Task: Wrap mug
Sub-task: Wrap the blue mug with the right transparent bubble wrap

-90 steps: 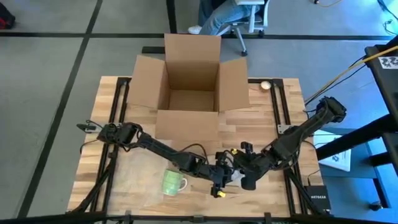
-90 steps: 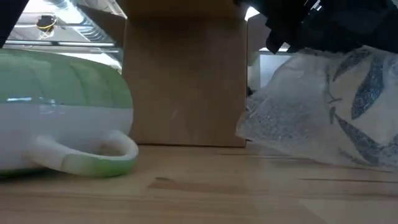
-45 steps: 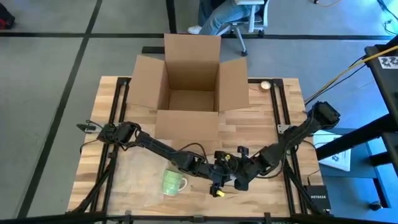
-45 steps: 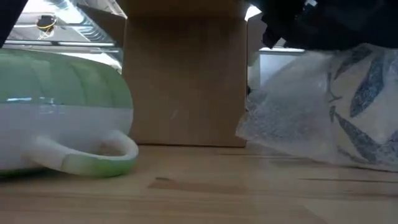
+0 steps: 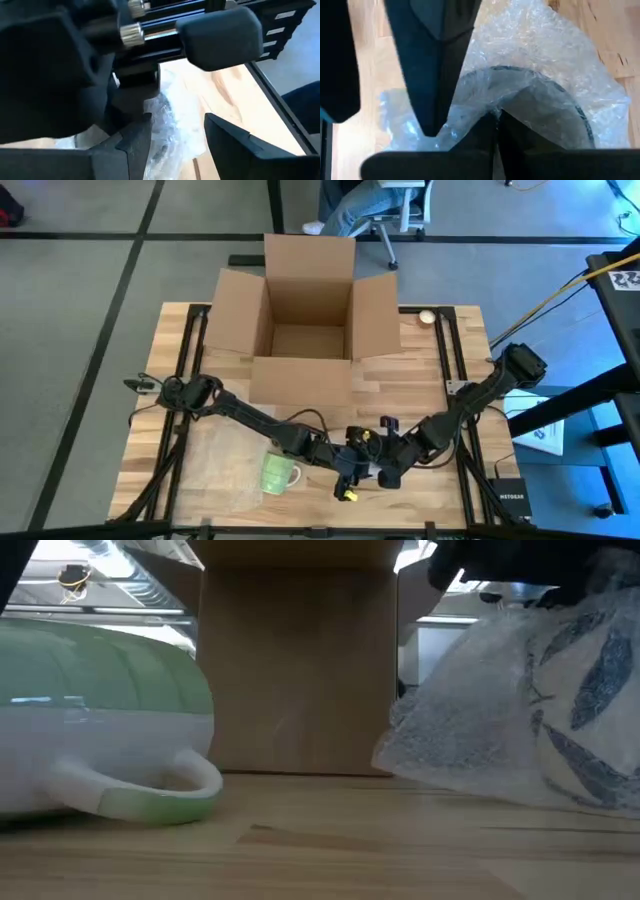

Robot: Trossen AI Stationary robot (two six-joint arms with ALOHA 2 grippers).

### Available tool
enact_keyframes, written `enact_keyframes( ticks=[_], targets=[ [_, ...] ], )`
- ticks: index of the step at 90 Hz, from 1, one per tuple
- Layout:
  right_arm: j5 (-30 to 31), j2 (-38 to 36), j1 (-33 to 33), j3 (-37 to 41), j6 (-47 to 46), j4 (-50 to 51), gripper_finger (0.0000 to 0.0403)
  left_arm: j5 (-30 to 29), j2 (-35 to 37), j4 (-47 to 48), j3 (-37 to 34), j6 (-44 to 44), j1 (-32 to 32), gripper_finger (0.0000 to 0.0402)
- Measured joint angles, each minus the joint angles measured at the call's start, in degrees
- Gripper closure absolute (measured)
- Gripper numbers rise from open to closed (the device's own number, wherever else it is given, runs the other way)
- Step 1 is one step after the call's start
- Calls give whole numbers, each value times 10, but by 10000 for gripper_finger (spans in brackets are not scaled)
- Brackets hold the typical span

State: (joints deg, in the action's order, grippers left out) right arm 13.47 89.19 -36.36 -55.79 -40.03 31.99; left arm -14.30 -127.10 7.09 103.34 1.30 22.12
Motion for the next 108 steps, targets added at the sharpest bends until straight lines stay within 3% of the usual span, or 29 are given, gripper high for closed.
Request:
enact_keyframes(
  ticks=[38,74,91,108],
  targets=[
    [-30,-6,0,-8,-19,4,403,-26,-45,-25,3,3,-3,235],
    [-43,-37,0,-102,-16,163,403,-31,-47,-24,3,3,0,235],
    [-41,-38,0,-94,-29,151,402,-31,-48,-23,2,3,0,235],
    [-46,-20,0,-66,-32,129,360,-30,-48,-23,2,4,0,235]
  ],
)
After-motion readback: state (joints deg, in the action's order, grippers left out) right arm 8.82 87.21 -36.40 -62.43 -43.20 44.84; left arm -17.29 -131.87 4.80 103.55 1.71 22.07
